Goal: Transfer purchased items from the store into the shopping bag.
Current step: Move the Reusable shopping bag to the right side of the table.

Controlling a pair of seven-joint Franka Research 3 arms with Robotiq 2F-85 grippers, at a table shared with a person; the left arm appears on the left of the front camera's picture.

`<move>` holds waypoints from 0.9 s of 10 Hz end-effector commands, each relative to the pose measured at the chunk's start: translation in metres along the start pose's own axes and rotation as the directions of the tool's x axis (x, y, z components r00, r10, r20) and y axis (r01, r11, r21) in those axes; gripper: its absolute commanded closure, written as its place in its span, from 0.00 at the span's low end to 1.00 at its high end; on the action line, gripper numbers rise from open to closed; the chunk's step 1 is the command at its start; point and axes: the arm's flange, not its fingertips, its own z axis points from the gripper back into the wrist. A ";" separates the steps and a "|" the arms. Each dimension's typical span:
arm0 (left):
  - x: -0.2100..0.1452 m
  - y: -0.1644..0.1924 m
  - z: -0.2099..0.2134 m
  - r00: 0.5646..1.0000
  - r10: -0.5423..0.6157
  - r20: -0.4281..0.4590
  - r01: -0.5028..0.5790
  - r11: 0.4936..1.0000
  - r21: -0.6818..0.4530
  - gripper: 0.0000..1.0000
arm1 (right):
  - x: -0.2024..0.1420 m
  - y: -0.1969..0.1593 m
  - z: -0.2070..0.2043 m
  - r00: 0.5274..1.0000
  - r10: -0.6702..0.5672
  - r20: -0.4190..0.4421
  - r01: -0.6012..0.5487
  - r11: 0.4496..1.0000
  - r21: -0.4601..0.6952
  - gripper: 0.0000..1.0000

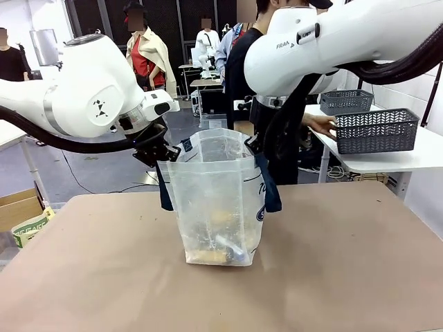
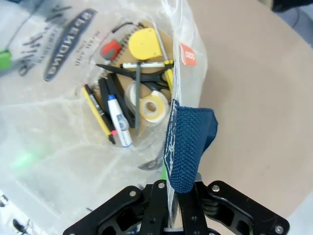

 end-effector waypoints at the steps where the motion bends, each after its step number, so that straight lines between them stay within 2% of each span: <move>1: 0.011 -0.013 -0.011 0.992 0.128 0.005 -0.128 0.991 0.029 1.00 | 0.008 0.003 -0.001 0.993 -0.113 0.032 0.111 0.991 0.073 1.00; 3: 0.017 -0.019 -0.016 0.981 0.192 -0.025 -0.191 0.981 0.032 1.00 | 0.010 0.012 -0.004 0.969 -0.242 0.056 0.237 0.967 0.095 1.00; 4: 0.022 -0.019 -0.017 0.978 0.209 -0.023 -0.209 0.978 0.007 1.00 | 0.011 0.014 -0.005 0.968 -0.242 0.059 0.238 0.969 0.068 1.00; 5: 0.009 -0.010 -0.008 0.988 0.152 -0.012 -0.152 0.988 0.002 1.00 | 0.007 0.004 -0.002 0.986 -0.168 0.018 0.167 0.983 0.076 1.00; 7: 0.009 -0.010 -0.008 0.988 0.152 -0.012 -0.152 0.988 0.002 1.00 | 0.007 0.004 -0.002 0.986 -0.168 0.018 0.167 0.983 0.076 1.00; 9: 0.021 -0.019 -0.018 0.986 0.163 -0.031 -0.164 0.987 0.000 1.00 | 0.018 0.012 -0.010 0.974 -0.224 0.018 0.221 0.971 0.088 1.00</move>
